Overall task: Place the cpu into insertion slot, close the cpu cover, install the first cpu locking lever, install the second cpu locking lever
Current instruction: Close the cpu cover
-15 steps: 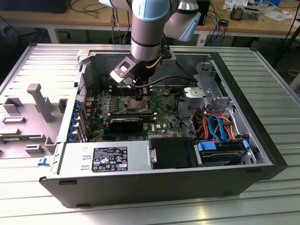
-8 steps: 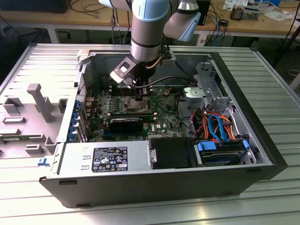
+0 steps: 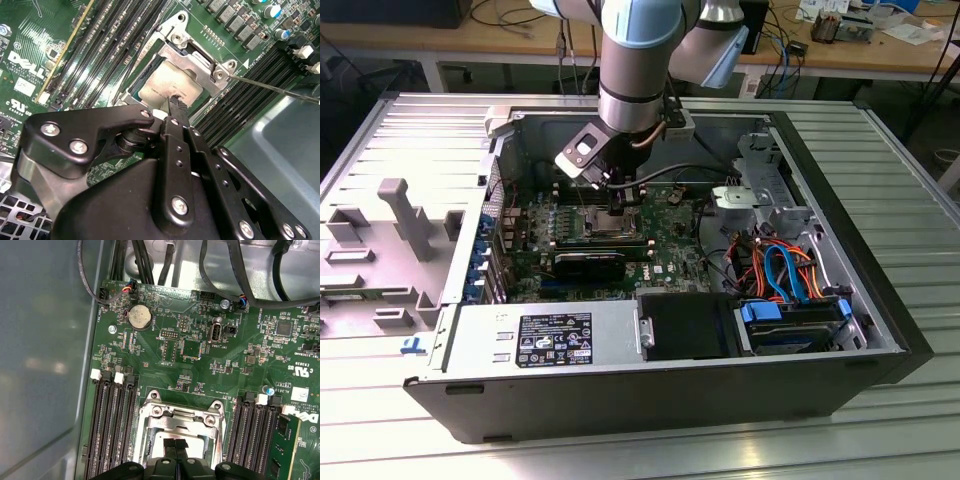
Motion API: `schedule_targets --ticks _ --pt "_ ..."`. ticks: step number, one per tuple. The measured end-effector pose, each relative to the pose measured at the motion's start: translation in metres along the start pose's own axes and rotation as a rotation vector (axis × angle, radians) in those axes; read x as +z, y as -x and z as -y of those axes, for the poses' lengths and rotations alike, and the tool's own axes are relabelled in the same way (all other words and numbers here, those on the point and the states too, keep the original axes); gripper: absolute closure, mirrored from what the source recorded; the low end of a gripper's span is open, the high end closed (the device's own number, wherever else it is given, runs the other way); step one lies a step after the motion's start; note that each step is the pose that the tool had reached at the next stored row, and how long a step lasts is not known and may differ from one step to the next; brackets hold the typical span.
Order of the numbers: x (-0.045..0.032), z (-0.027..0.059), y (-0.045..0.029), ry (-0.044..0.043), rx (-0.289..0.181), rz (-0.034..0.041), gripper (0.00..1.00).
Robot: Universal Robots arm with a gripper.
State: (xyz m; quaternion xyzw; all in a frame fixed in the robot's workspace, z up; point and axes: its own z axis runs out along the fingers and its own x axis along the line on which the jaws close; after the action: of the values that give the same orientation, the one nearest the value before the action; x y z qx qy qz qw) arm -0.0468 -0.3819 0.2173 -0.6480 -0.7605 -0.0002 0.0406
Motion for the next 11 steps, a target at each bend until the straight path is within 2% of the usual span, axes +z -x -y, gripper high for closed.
schedule_targets --ticks 11 --pt "0.0020 -0.0001 0.0002 0.0000 0.000 0.0000 0.89"
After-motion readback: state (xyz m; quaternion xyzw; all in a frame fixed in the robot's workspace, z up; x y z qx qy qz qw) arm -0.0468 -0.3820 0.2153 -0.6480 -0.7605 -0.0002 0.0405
